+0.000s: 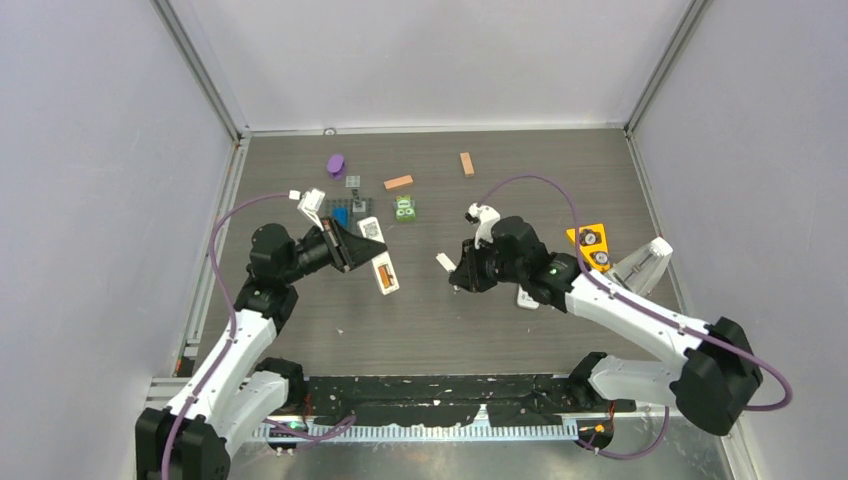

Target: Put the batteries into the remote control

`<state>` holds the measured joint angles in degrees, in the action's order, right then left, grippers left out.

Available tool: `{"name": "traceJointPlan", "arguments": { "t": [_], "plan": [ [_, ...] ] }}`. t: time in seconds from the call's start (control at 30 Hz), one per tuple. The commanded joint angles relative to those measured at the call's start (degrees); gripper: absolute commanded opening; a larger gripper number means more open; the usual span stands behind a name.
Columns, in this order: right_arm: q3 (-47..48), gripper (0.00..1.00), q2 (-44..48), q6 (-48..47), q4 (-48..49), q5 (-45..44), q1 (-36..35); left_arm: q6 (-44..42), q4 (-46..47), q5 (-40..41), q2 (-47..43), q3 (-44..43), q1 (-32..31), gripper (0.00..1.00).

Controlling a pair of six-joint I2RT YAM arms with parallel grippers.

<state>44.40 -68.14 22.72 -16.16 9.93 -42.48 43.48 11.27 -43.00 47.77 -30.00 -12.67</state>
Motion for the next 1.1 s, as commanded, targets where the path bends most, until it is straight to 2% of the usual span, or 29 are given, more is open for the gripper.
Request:
{"name": "traceJointPlan", "arguments": {
  "t": [0.0, 0.2, 0.33, 0.47, 0.63, 0.7, 1.07],
  "plan": [
    [2.06, 0.05, 4.25, -7.01, 9.73, 12.44, -0.64, 10.22, 14.99, -2.30, 3.43, 0.42, 0.19, 0.00],
    [1.32, 0.05, 12.12, -9.21, 18.57, 19.48, -1.37, 19.81, 23.31, -2.48, 7.77, -0.12, -0.48, 0.00],
    [3.51, 0.06, 12.96, -10.14, 17.50, 21.99, -1.69, 21.81, 24.14, -2.11, 9.97, -1.60, -2.27, 0.00],
    [10.32, 0.05, 10.56, -8.71, 9.22, 18.09, -1.90, 25.77, 25.03, -0.72, 13.05, -2.68, -4.57, 0.00],
    [24.37, 0.05, 2.92, -7.40, -13.05, 11.29, -2.09, 34.08, 27.67, 2.21, 17.08, -2.28, -7.04, 0.00],
    [27.96, 0.05, 0.55, -6.44, -17.55, 9.15, -2.35, 35.97, 28.48, 3.04, 18.40, -1.96, -7.79, 0.00],
    [33.20, 0.10, -5.46, -3.84, -26.37, 1.43, -7.90, 39.08, 31.72, 7.27, 23.40, -1.26, -11.93, 0.00]
  ]
}}
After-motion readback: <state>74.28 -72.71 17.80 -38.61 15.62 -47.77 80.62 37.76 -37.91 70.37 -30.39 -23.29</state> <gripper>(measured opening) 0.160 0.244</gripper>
